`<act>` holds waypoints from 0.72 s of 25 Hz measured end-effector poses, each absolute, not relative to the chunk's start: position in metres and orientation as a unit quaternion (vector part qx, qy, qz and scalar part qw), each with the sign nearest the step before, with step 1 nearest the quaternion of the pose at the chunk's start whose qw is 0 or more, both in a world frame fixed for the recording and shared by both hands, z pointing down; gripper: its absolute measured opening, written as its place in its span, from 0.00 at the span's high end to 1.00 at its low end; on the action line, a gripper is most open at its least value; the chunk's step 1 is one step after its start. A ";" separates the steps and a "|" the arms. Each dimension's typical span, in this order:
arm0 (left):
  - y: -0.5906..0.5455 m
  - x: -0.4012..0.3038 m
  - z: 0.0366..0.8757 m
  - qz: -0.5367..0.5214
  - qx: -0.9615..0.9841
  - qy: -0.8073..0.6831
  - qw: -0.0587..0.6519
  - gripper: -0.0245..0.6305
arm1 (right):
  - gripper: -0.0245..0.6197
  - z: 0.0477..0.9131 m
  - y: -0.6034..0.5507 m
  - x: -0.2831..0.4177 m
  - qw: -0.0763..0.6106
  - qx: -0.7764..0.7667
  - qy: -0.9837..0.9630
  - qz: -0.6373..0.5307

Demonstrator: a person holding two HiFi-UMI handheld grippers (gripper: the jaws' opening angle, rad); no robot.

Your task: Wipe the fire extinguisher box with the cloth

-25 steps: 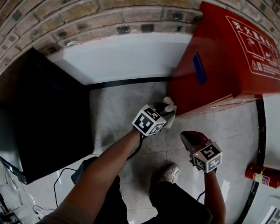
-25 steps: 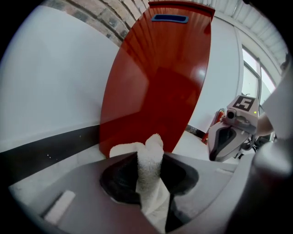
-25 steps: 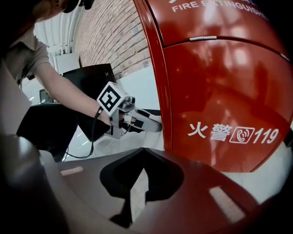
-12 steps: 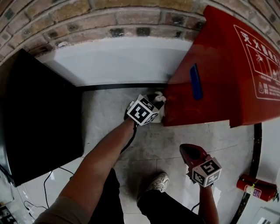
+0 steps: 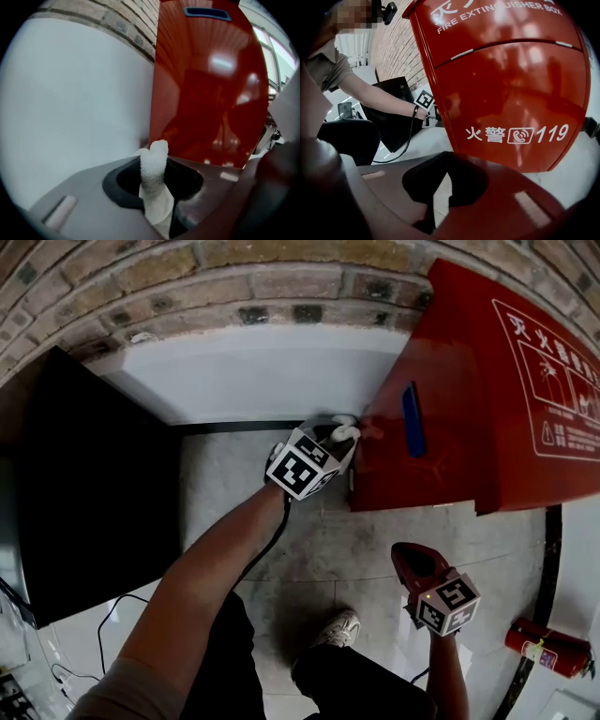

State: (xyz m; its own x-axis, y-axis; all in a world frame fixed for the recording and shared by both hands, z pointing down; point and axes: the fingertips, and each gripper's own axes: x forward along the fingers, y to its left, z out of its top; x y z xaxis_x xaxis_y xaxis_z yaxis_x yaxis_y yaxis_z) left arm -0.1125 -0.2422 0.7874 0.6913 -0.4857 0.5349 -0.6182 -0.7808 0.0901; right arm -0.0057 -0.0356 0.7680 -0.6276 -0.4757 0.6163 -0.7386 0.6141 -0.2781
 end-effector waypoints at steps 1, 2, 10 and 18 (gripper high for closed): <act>-0.240 -0.113 0.779 0.245 0.913 -0.300 0.131 0.80 | 0.92 0.764 -0.036 -0.008 0.249 0.350 -0.864 0.264; -0.236 -0.113 0.770 0.242 0.915 -0.295 0.129 0.80 | 0.92 0.758 -0.037 -0.010 0.248 0.347 -0.865 0.264; -0.183 -0.135 0.690 0.249 0.919 -0.274 0.132 0.80 | 0.92 0.681 -0.035 -0.036 0.246 0.328 -0.868 0.279; -0.134 -0.177 0.592 0.271 0.899 -0.303 0.162 0.80 | 0.92 0.582 -0.022 -0.071 0.301 0.329 -0.864 0.235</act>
